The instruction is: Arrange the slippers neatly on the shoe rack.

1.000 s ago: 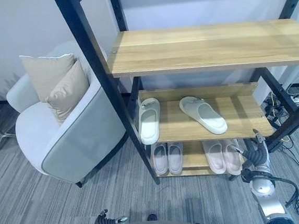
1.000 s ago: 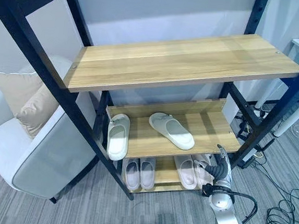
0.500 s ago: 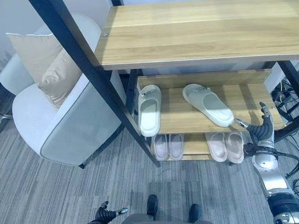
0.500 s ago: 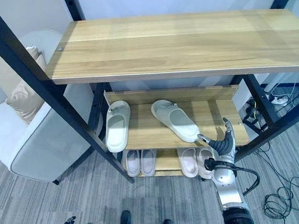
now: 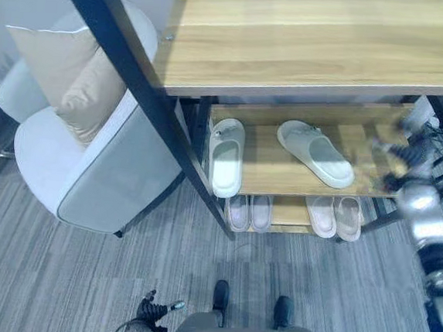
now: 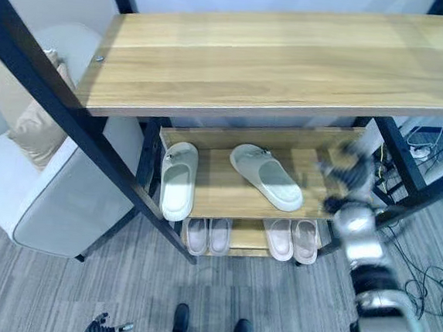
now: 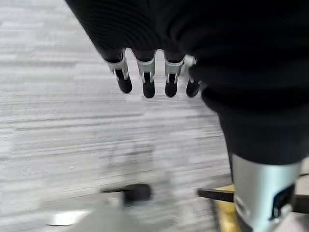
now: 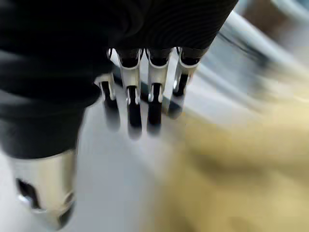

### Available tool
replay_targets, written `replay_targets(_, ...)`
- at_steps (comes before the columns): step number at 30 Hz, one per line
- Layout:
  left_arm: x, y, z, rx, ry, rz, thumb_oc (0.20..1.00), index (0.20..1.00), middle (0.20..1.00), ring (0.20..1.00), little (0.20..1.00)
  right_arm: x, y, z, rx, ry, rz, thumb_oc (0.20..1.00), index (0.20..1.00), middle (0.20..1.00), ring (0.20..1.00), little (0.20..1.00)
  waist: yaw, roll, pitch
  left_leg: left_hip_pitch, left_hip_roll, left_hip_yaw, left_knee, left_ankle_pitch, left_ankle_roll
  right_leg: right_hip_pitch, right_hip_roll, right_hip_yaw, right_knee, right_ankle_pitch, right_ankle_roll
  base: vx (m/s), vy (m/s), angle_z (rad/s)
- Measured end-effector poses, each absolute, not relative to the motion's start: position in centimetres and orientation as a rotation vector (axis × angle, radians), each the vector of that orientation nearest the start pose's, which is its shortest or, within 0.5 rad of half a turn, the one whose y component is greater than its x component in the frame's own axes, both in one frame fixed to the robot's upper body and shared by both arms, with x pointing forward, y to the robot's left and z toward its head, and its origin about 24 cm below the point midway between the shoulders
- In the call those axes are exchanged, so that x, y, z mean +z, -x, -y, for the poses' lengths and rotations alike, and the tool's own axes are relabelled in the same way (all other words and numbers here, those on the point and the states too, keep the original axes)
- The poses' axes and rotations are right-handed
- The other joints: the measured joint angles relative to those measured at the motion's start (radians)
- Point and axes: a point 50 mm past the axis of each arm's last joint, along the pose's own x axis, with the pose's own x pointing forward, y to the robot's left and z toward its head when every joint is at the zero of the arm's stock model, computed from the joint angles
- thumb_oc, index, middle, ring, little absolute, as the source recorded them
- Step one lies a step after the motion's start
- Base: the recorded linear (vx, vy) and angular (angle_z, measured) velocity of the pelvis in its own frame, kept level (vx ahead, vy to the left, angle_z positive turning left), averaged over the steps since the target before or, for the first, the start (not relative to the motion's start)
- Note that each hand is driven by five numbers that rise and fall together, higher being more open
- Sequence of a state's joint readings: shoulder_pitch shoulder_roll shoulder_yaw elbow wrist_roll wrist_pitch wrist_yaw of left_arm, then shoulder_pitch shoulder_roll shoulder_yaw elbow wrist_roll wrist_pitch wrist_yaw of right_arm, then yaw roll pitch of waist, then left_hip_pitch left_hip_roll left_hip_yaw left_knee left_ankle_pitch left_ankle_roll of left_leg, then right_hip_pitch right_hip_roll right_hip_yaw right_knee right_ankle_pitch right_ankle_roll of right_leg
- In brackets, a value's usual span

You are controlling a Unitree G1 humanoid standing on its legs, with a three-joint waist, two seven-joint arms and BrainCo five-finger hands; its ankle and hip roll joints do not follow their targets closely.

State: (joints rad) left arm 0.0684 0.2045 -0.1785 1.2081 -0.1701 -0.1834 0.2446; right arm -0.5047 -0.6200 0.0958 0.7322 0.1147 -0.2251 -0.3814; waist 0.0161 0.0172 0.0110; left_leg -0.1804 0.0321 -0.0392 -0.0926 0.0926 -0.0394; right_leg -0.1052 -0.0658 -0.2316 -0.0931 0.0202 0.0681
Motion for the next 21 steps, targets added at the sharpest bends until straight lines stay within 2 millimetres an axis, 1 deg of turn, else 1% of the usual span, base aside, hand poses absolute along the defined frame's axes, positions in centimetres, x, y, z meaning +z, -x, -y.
replay_targets(1, -16.0, -7.7, -22.9, 0.286, -0.273, -1.088, 1.0, 1.0, 1.0, 1.0, 1.0, 7.8, -32.6, 30.6, -0.481, 0.516, -0.005, 1.0, 1.0, 1.0, 1.0, 1.0, 0.003, -0.009, -0.006, 0.001, 0.0, -0.002, 0.0, 0.0, 0.0, 0.003, 0.001, -0.004, 0.0, -0.005, 0.0, -0.02, 0.007, 0.1)
replay_targets(2, -16.1, -7.7, -22.5, 0.272, -0.269, -1.088, 1.0, 1.0, 1.0, 1.0, 1.0, 6.4, -32.3, 30.6, -0.476, 0.522, -0.073, 1.0, 1.0, 1.0, 1.0, 1.0, 0.006, -0.006, -0.003, -0.008, -0.001, -0.009, 0.0, 0.0, 0.0, -0.004, 0.0, -0.006, -0.001, -0.004, 0.0, -0.02, 0.008, 0.11)
replay_targets(4, -16.2, -7.5, -22.1, 0.267, -0.257, -1.094, 1.0, 1.0, 1.0, 1.0, 1.0, 5.3, -32.1, 30.4, -0.45, 0.53, -0.116, 1.0, 1.0, 1.0, 1.0, 1.0, 0.015, 0.016, 0.012, -0.02, -0.004, -0.009, 0.0, 0.002, 0.002, -0.019, -0.005, -0.006, -0.004, 0.003, 0.001, -0.02, 0.007, -0.03)
replay_targets(6, -16.3, -6.9, -22.1, 0.271, -0.255, -1.108, 1.0, 1.0, 1.0, 1.0, 1.0, 4.6, -32.0, 30.2, -0.425, 0.562, -0.156, 1.0, 1.0, 1.0, 1.0, 1.0, 0.034, 0.038, 0.009, -0.033, -0.007, -0.009, 0.0, 0.003, 0.003, -0.03, -0.007, -0.006, -0.002, 0.005, 0.001, -0.03, 0.019, -0.03)
replay_targets(7, -16.3, -6.7, -22.3, 0.279, -0.253, -1.112, 1.0, 1.0, 1.0, 1.0, 1.0, 5.3, -32.8, 29.5, -0.399, 0.575, -0.131, 1.0, 1.0, 1.0, 1.0, 1.0, 0.035, 0.049, 0.013, -0.053, -0.005, -0.01, 0.0, 0.008, 0.0, -0.052, -0.005, -0.006, -0.001, 0.008, -0.004, 0.0, 0.0, 0.0)
replay_targets(8, -16.3, -6.7, -22.3, 0.279, -0.253, -1.112, 1.0, 1.0, 1.0, 1.0, 1.0, 5.8, -33.1, 29.3, -0.4, 0.571, -0.115, 1.0, 1.0, 1.0, 1.0, 1.0, 0.04, 0.052, 0.015, -0.069, -0.003, -0.013, 0.0, 0.014, 0.0, -0.065, -0.002, -0.009, 0.0, 0.015, -0.007, -0.02, 0.009, 0.06)
replay_targets(11, -16.3, -6.9, -22.3, 0.272, -0.246, -1.102, 1.0, 1.0, 1.0, 1.0, 1.0, 5.8, -33.2, 29.3, -0.397, 0.564, -0.115, 1.0, 1.0, 1.0, 1.0, 1.0, 0.049, 0.048, 0.02, -0.073, -0.003, -0.023, 0.0, 0.015, 0.0, -0.065, -0.001, -0.019, 0.0, 0.014, -0.006, -0.01, 0.003, 0.09)
replay_targets(14, -16.1, -7.2, -22.4, 0.289, -0.223, -1.083, 1.0, 1.0, 1.0, 1.0, 1.0, 5.7, -33.2, 29.1, -0.389, 0.56, -0.117, 1.0, 1.0, 1.0, 1.0, 1.0, 0.049, 0.04, 0.025, -0.071, -0.003, -0.023, 0.0, 0.015, 0.0, -0.063, -0.002, -0.019, 0.0, 0.014, -0.006, -0.03, 0.001, 0.0)
replay_targets(16, -16.1, -7.2, -22.6, 0.295, -0.222, -1.08, 1.0, 1.0, 1.0, 1.0, 1.0, 6.2, -33.7, 28.7, -0.376, 0.565, -0.1, 1.0, 1.0, 1.0, 1.0, 1.0, 0.046, 0.034, 0.038, -0.071, -0.003, -0.023, 0.0, 0.017, 0.0, -0.063, -0.001, -0.022, 0.0, 0.014, -0.006, -0.04, 0.004, 0.01)
replay_targets(18, -16.1, -7.3, -22.6, 0.295, -0.223, -1.08, 1.0, 1.0, 1.0, 1.0, 1.0, 6.9, -34.2, 28.5, -0.371, 0.562, -0.077, 1.0, 1.0, 1.0, 1.0, 1.0, 0.041, 0.024, 0.05, -0.081, -0.001, -0.026, 0.0, 0.021, -0.002, -0.072, 0.001, -0.023, 0.0, 0.015, -0.006, -0.05, 0.008, 0.01)
replay_targets(19, -16.1, -7.3, -22.6, 0.295, -0.223, -1.08, 1.0, 1.0, 1.0, 1.0, 1.0, 7.6, -34.7, 28.1, -0.361, 0.569, -0.062, 1.0, 1.0, 1.0, 1.0, 1.0, 0.043, 0.02, 0.059, -0.087, 0.0, -0.025, 0.0, 0.022, -0.003, -0.08, 0.001, -0.023, 0.0, 0.015, -0.006, -0.04, 0.011, -0.03)
replay_targets(20, -16.0, -7.5, -22.7, 0.293, -0.224, -1.076, 1.0, 1.0, 1.0, 1.0, 1.0, 8.7, -35.5, 27.6, -0.344, 0.578, -0.028, 1.0, 1.0, 1.0, 1.0, 1.0, 0.041, 0.02, 0.06, -0.11, 0.001, -0.025, 0.0, 0.027, -0.007, -0.101, 0.002, -0.023, 0.0, 0.016, -0.003, -0.03, 0.013, 0.0)
replay_targets(21, -16.0, -8.0, -22.6, 0.288, -0.221, -1.063, 1.0, 1.0, 1.0, 1.0, 1.0, 9.4, -35.8, 27.6, -0.343, 0.58, -0.014, 1.0, 1.0, 1.0, 1.0, 1.0, 0.049, 0.018, 0.062, -0.124, 0.001, -0.026, 0.0, 0.029, -0.005, -0.114, 0.003, -0.026, 0.0, 0.024, -0.008, -0.03, 0.031, 0.03)
